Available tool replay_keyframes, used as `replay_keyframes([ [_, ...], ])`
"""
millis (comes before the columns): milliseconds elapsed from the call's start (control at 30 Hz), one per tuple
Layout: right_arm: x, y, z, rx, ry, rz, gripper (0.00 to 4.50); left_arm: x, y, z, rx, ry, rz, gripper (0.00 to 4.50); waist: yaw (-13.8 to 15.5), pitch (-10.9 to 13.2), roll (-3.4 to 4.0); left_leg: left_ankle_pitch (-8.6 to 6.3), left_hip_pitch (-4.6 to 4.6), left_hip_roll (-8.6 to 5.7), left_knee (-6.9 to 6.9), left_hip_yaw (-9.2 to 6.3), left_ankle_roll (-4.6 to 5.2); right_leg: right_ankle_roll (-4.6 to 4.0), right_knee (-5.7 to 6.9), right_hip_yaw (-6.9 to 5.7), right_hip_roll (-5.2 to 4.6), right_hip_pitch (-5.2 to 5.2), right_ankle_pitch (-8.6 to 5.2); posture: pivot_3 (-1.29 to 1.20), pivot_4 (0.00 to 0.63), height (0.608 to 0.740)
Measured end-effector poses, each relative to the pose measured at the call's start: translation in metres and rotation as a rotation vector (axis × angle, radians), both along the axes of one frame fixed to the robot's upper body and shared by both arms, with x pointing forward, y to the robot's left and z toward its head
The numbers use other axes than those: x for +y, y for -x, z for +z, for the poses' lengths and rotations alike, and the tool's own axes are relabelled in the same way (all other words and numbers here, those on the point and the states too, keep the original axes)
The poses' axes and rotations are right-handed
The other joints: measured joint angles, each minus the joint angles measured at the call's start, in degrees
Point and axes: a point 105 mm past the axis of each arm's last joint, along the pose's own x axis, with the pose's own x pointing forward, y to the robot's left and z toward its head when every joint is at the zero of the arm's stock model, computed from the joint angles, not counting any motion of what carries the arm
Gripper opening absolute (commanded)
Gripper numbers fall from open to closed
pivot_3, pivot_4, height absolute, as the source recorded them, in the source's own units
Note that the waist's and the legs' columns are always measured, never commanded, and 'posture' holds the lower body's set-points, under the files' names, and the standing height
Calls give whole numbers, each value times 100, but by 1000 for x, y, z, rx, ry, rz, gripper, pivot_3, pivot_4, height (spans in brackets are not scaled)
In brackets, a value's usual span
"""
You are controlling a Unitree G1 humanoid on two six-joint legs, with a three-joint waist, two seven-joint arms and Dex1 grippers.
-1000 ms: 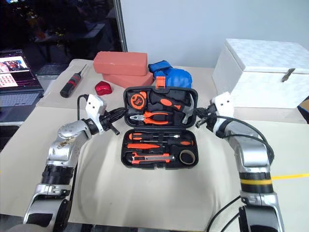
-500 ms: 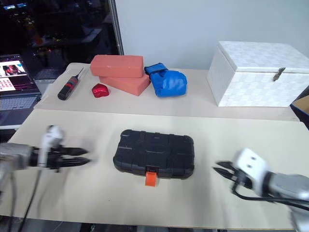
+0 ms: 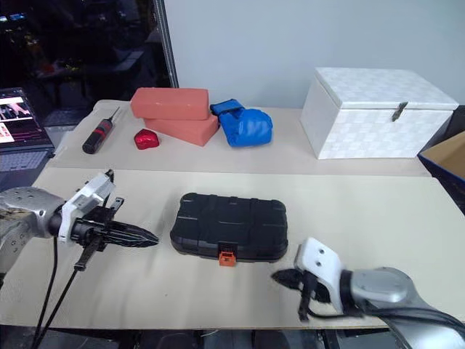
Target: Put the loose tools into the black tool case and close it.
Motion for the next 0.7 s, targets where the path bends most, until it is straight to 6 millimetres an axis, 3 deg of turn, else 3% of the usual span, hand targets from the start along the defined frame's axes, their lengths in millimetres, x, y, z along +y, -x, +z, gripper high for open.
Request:
replay_keyframes([
  [33, 2, -8, -3, -12, 8, -22, 0, -2, 0, 0, -10, -3, -2, 99, 2, 0, -2, 2, 1, -3, 0, 12, 3, 20, 6, 11, 2, -4, 63, 0, 150, 740],
  [233, -6, -80, 7, -154, 41, -240, 0, -12, -2, -6, -26, 16, 17, 99, 0, 3, -5, 27, -32, 5, -9, 8, 45, 28, 101, 22, 39, -89, 57, 0, 150, 740],
  [400, 8, -141, 15, -262, 83, -240, 0, -19, -18, -13, -98, 23, 109, 99, -48, 10, -6, 27, -20, 15, -11, 0, 44, 26, 109, 27, 58, -88, 62, 0, 150, 740],
  [567, 11, -155, 12, -274, 73, -210, 0, -25, -41, -15, -181, 3, 192, 99, -5, 10, -6, 27, -23, 14, -6, -1, 44, 47, 102, 27, 56, -80, 74, 0, 150, 740],
  [633, 12, -150, 13, -266, 65, -182, 0, -27, -49, -16, -200, -14, 211, 99, 9, 10, -6, 26, -26, 13, -7, -1, 44, 52, 101, 28, 56, -80, 76, 0, 150, 740],
  [700, 5, -132, 14, -218, 21, -167, 0, -32, -57, -18, -220, -30, 214, 99, 63, 10, -3, 26, -31, 8, -9, -5, 44, 60, 105, 25, 53, -80, 67, 0, 150, 740],
])
